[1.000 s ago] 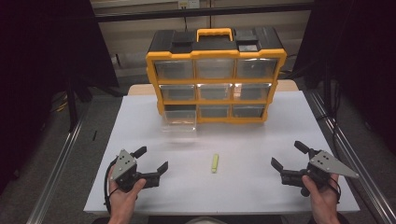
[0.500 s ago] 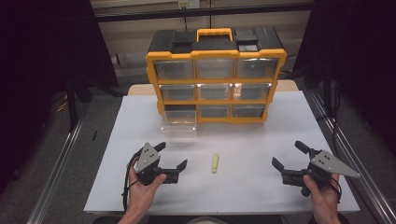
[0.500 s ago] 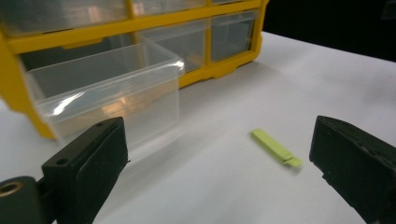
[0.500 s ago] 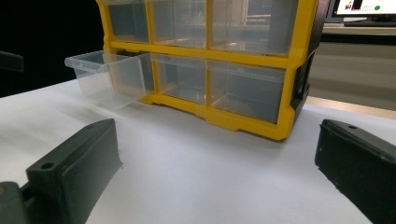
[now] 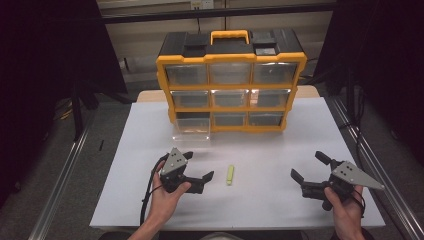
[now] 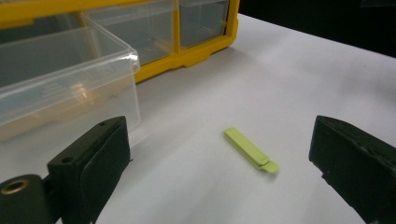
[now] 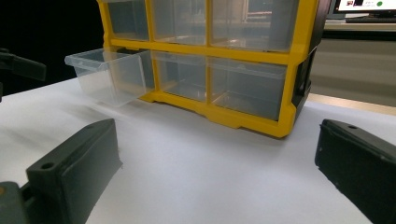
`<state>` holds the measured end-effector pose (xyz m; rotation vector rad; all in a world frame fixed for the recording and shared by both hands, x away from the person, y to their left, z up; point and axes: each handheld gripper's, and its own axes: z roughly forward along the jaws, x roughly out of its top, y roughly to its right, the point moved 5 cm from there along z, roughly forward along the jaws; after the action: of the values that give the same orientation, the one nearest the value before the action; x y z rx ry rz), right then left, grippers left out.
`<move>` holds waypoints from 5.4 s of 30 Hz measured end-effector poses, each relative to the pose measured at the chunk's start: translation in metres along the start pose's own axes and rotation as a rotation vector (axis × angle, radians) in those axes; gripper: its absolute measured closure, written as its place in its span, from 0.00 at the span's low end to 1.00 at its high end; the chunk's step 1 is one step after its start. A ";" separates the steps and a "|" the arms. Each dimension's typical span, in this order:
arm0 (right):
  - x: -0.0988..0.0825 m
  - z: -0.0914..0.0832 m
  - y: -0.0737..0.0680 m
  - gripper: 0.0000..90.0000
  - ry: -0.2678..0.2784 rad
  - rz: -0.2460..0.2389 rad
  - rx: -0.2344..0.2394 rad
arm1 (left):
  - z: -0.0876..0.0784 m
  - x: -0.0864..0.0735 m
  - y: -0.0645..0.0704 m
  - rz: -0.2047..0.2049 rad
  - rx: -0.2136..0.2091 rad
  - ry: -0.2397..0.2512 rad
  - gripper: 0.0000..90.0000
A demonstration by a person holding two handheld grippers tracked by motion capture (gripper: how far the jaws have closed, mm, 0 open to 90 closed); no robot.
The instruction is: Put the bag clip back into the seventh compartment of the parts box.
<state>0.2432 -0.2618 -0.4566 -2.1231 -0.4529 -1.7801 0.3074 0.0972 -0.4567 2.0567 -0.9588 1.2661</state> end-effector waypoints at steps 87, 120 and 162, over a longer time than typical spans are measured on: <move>-0.001 -0.002 -0.007 0.00 -0.025 -0.015 0.041 | 0.106 -0.001 0.033 0.088 -0.188 -0.737 0.56; -0.001 -0.003 -0.005 0.00 -0.027 -0.010 0.045 | 0.102 -0.004 0.022 0.094 -0.157 -0.673 0.87; -0.002 -0.002 -0.005 0.00 -0.031 0.005 0.039 | 0.039 0.030 0.006 0.031 -0.235 -0.214 0.87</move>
<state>0.2391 -0.2582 -0.4584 -2.1257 -0.4859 -1.7239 0.3320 0.0555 -0.4453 2.0238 -1.1798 0.9112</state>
